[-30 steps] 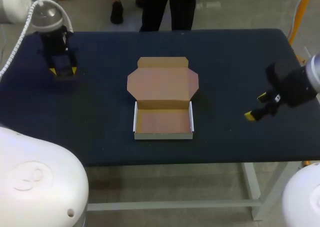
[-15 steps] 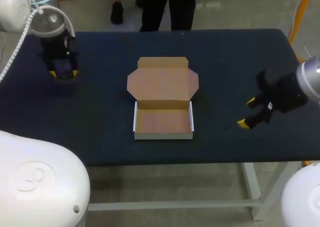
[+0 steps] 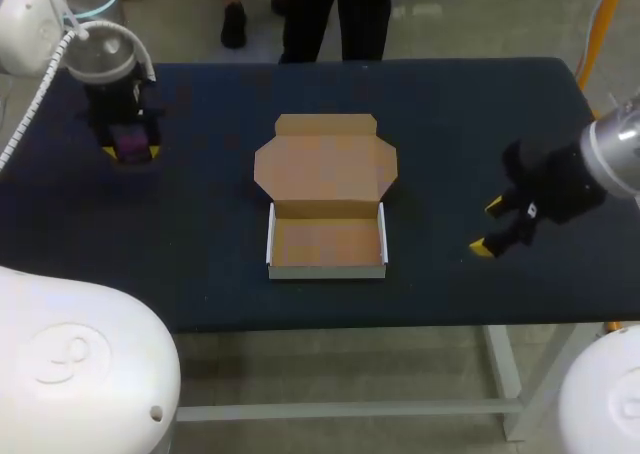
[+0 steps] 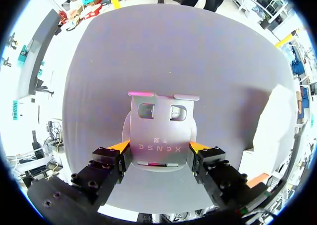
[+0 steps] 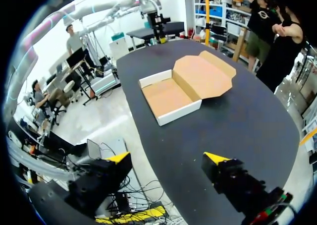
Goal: Assemble the packaging by folding the flat box into shape, placing the metal phone stand inside, and closing the box properly
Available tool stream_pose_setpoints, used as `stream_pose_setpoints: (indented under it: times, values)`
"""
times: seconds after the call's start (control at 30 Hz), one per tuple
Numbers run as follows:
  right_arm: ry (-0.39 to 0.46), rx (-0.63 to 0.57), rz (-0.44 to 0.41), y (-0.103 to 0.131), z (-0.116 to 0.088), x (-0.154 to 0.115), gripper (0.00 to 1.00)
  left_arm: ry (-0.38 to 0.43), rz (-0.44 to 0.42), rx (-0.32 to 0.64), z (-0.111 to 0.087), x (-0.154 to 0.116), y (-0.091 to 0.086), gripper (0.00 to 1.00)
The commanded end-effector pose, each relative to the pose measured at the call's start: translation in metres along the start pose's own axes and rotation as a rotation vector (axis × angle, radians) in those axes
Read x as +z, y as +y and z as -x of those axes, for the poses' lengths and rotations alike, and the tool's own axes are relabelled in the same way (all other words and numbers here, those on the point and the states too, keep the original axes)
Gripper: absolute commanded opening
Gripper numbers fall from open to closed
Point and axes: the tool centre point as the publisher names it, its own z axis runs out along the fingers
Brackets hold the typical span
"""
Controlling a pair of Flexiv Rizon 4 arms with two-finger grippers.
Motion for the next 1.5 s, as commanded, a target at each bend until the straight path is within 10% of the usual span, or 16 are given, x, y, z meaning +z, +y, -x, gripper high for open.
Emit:
stream_pose_setpoints:
  times: [0.03, 1.5]
  values:
    - [0.005, -0.001, 0.002, -0.001, 0.001, -0.001, 1.00, -0.006, -0.006, -0.001, -0.004, -0.014, 0.009, 0.00]
    - [0.005, -0.001, 0.002, -0.001, 0.001, -0.001, 1.00, 0.066, -0.005, 0.360, -0.146, -0.076, 0.141, 0.00]
